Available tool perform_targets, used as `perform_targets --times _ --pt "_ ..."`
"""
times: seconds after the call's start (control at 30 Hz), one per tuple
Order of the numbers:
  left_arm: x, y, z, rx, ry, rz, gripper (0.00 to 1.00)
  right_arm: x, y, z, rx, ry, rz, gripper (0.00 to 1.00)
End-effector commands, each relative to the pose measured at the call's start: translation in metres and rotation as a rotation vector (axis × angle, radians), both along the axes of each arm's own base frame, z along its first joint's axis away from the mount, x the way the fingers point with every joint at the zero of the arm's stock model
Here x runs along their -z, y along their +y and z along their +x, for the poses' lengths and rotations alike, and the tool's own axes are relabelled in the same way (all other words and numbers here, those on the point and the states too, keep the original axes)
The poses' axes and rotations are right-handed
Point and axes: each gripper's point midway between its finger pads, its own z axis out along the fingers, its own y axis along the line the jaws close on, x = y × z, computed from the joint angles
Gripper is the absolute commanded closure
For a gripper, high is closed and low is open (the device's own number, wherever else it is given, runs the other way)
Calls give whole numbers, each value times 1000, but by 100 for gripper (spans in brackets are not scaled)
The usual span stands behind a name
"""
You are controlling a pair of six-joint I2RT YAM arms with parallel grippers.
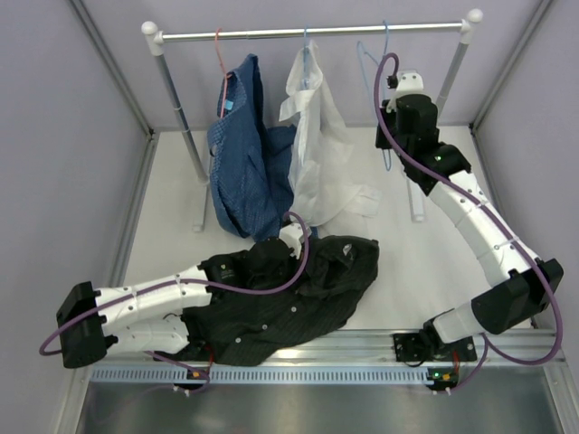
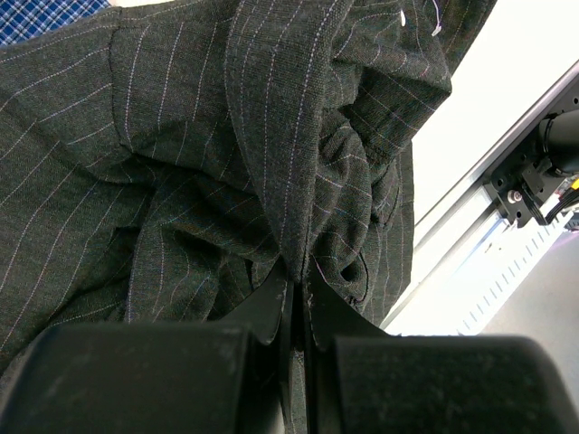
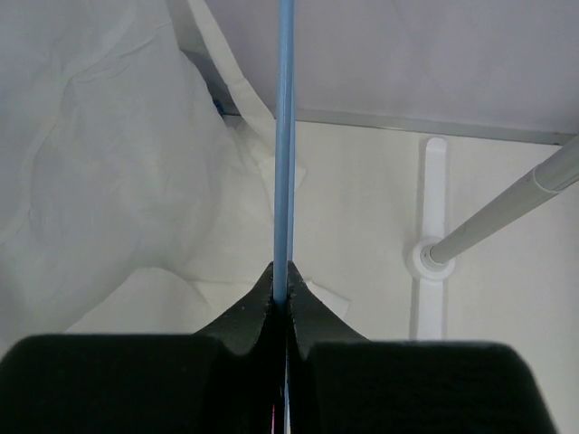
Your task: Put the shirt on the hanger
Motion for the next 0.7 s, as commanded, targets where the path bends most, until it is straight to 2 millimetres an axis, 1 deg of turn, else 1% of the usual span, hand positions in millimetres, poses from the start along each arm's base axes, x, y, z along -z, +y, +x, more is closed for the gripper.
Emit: perform_targets --times 0.0,0.07,0.2,0.37,0.43,0.67 --pt "-13 -4 2 2 -31 -55 100 -42 -8 0 6 -131 15 100" --pt "-14 -4 3 -3 -34 -58 100 -45 -8 -2 -8 -144 12 100" --pt "-16 -3 3 -3 -41 -63 100 -60 -5 -4 -36 -187 35 100" --pt "-14 -2 4 -9 -41 -58 100 -78 -11 -7 -29 -241 57 100" --pt "-13 -2 4 -7 -41 -54 100 -84 -10 -7 -41 -257 70 100" --pt "-16 -1 6 -22 -49 -58 100 -97 -5 -8 -84 -302 115 100"
